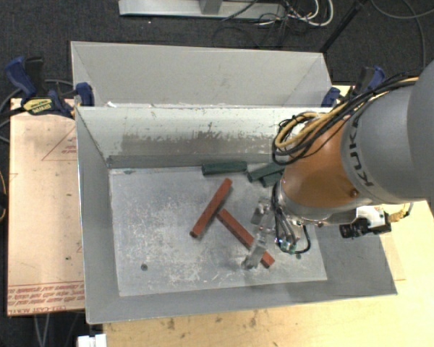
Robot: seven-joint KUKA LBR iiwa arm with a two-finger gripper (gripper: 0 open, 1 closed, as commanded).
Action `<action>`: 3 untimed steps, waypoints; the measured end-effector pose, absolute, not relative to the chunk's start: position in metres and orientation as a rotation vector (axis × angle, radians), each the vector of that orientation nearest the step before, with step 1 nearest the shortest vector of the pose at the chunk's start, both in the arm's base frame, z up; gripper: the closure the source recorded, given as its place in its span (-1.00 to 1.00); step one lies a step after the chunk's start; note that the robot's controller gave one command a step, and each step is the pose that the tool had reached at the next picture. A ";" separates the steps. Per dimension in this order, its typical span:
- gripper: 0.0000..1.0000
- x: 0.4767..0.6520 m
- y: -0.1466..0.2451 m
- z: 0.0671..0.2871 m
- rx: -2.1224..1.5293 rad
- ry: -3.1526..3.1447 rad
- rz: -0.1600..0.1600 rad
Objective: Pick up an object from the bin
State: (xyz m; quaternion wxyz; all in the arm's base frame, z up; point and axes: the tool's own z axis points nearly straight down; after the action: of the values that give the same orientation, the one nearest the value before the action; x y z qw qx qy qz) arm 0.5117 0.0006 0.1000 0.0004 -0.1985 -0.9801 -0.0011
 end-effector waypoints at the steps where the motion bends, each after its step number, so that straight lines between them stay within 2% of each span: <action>1: -1.00 0.505 0.004 0.103 -0.820 -3.031 -0.002; 2: -1.00 0.508 0.013 0.069 -1.073 -2.949 -0.001; 3: -1.00 0.508 0.013 0.068 -1.070 -2.952 0.000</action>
Offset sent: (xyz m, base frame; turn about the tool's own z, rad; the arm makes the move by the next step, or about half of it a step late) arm -0.0066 0.0024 0.0041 0.1317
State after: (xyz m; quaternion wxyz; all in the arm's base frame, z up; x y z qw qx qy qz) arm 0.5082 0.0130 0.0685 0.0006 -0.3408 -0.9401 -0.0001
